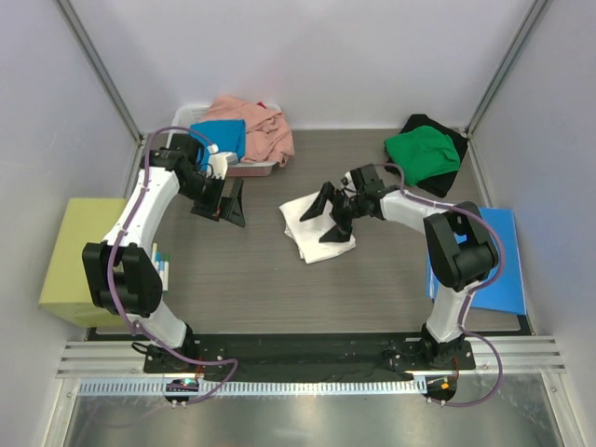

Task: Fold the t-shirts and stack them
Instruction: Fold the tshirt

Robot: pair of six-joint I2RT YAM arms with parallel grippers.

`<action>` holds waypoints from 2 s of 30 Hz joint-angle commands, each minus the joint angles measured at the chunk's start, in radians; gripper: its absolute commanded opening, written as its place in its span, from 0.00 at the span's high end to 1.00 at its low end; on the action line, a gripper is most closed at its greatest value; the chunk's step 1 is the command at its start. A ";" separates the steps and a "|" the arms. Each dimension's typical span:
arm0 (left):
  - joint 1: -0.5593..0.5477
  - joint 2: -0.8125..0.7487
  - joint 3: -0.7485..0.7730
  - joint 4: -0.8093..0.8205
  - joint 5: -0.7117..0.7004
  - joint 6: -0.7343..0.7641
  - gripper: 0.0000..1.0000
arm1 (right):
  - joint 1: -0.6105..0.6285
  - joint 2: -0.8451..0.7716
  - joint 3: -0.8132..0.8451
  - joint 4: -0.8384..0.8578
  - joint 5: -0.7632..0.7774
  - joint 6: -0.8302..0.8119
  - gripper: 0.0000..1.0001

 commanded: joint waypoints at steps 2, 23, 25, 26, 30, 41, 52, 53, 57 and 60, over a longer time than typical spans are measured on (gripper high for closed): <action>0.008 -0.002 0.032 -0.014 0.022 0.010 0.00 | 0.004 0.068 -0.065 0.082 -0.010 0.001 0.00; 0.008 -0.010 0.044 -0.021 0.033 0.010 0.00 | 0.094 0.091 0.146 0.041 -0.020 0.044 0.00; 0.007 -0.005 0.046 -0.020 0.033 0.010 0.00 | 0.103 0.119 0.116 0.065 -0.022 0.042 0.00; 0.008 -0.004 0.047 -0.020 0.033 0.012 0.00 | 0.110 0.146 0.108 0.068 -0.020 0.035 0.00; 0.008 -0.007 0.052 -0.021 0.041 0.012 0.00 | 0.116 0.218 0.047 0.108 -0.013 0.027 0.00; 0.008 -0.013 0.050 -0.026 0.048 0.010 0.00 | 0.126 0.153 0.201 0.032 -0.024 0.010 0.00; 0.007 -0.018 0.047 -0.023 0.048 0.007 0.00 | 0.123 0.352 0.366 0.004 -0.034 -0.005 0.00; 0.007 -0.016 0.049 -0.021 0.050 0.007 0.00 | 0.125 0.382 0.366 0.008 -0.034 -0.007 0.00; 0.007 -0.018 0.050 -0.024 0.048 0.010 0.00 | 0.123 0.445 0.347 0.038 -0.036 -0.008 0.00; 0.008 -0.021 0.047 -0.029 0.045 0.016 0.00 | 0.122 0.459 0.334 0.065 -0.054 0.015 0.00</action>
